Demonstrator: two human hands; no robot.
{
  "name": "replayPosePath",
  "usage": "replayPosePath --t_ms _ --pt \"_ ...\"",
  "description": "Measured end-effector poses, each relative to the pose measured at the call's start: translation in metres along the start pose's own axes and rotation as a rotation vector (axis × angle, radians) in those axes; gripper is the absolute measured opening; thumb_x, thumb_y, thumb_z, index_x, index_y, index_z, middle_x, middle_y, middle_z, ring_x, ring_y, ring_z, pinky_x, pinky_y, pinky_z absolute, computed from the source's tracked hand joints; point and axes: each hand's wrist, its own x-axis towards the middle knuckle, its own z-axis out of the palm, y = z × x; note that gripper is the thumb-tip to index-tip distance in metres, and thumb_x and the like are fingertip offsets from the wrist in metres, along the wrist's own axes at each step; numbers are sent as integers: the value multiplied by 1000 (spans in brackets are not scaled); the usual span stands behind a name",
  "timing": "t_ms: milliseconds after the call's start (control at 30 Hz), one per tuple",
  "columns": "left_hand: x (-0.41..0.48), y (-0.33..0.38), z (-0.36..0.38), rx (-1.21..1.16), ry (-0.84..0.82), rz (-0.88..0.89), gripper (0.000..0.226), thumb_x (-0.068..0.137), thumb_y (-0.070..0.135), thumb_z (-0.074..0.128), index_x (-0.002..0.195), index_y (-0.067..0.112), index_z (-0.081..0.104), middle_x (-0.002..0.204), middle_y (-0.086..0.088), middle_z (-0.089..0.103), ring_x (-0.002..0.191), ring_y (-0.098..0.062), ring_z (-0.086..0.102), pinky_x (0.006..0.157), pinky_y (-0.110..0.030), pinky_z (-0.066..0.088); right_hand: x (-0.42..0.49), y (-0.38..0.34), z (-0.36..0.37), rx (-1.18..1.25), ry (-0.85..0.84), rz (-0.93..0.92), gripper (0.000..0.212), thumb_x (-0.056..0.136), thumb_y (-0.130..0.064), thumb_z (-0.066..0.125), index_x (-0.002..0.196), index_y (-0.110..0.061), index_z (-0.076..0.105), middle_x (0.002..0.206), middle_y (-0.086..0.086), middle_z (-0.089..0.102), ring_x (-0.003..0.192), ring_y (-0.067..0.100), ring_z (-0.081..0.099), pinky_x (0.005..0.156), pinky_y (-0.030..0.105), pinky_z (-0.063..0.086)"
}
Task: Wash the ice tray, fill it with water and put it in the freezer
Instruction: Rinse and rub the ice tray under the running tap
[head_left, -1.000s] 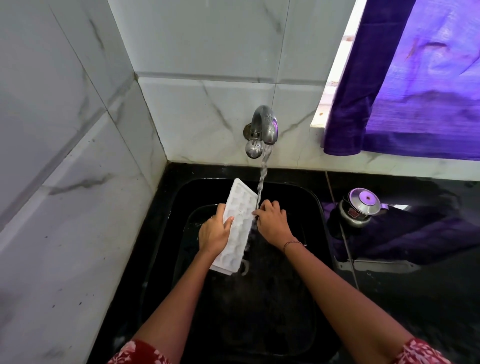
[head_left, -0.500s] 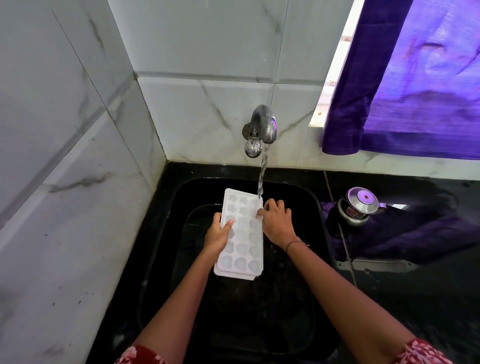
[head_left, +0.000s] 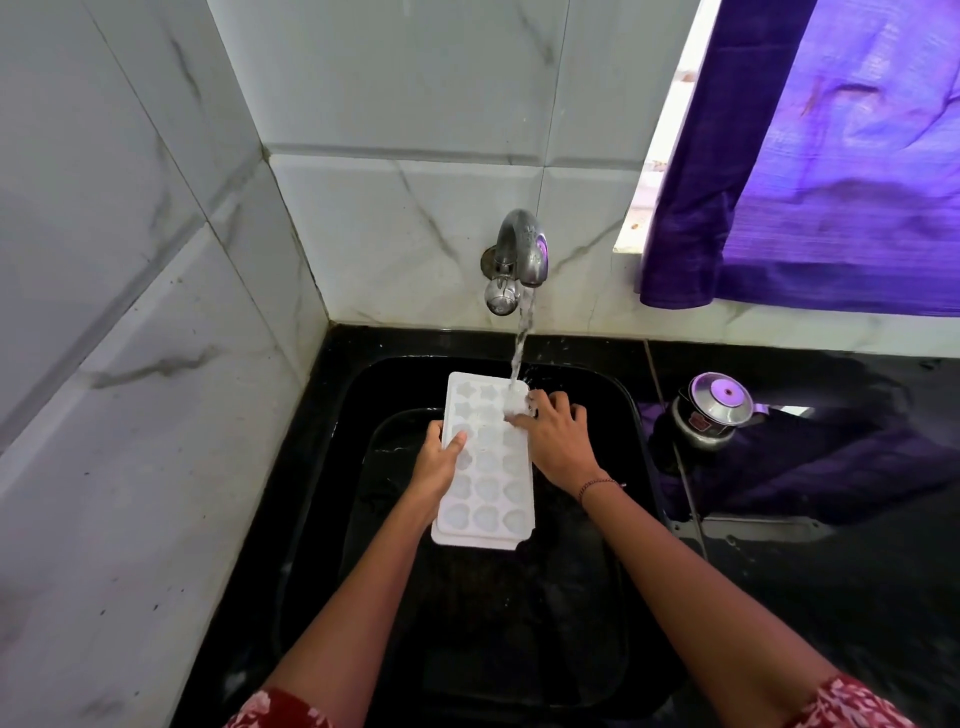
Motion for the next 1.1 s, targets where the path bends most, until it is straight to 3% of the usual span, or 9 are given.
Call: replayPosePath --t_ms 100,200,400,567,733,867,1100 --pt "0 -1 3 0 -11 -12 19 97 30 48 113 22 44 110 -5 61 98 -24 63 83 -42 54 2 0 -5 -13 36 29 37 95 -20 38 128 -30 52 141 3 33 124 28 31 100 43 28" --pt "-1 3 11 -61 -19 -27 20 97 30 49 114 21 44 106 -4 62 91 -21 64 73 -36 55 2 -8 -6 26 98 27 40 93 -12 37 131 -19 46 143 6 34 125 28 34 99 41 30" --pt "-2 5 17 -57 -51 -22 17 97 28 48 111 20 44 103 -4 62 90 -20 63 74 -34 54 1 -3 -4 39 71 -8 42 94 -19 44 133 -33 50 143 5 33 128 28 31 103 43 27" --pt "-3 1 18 -64 -52 -34 14 98 27 48 109 19 44 98 -3 62 83 -18 63 66 -30 52 3 2 -3 5 22 -79 40 96 -23 42 134 -36 49 145 5 31 130 29 27 104 43 27" --pt "-4 2 22 -73 -49 -28 14 98 25 47 110 18 44 97 -4 62 81 -17 62 64 -29 51 4 2 -4 27 44 -70 35 99 -35 36 123 -24 58 146 4 33 130 29 29 103 44 27" --pt "-2 6 22 -56 -67 -30 16 98 26 46 112 18 44 97 -3 62 80 -16 63 63 -28 52 4 11 -2 88 20 -69 39 96 -49 37 127 -33 55 144 0 33 130 26 28 102 42 27" --pt "-1 2 26 -88 -129 -45 13 98 26 47 108 19 46 98 -6 63 82 -19 64 67 -32 54 2 6 -4 136 80 -86 36 96 -37 46 130 -26 49 152 7 25 138 32 22 108 48 25"
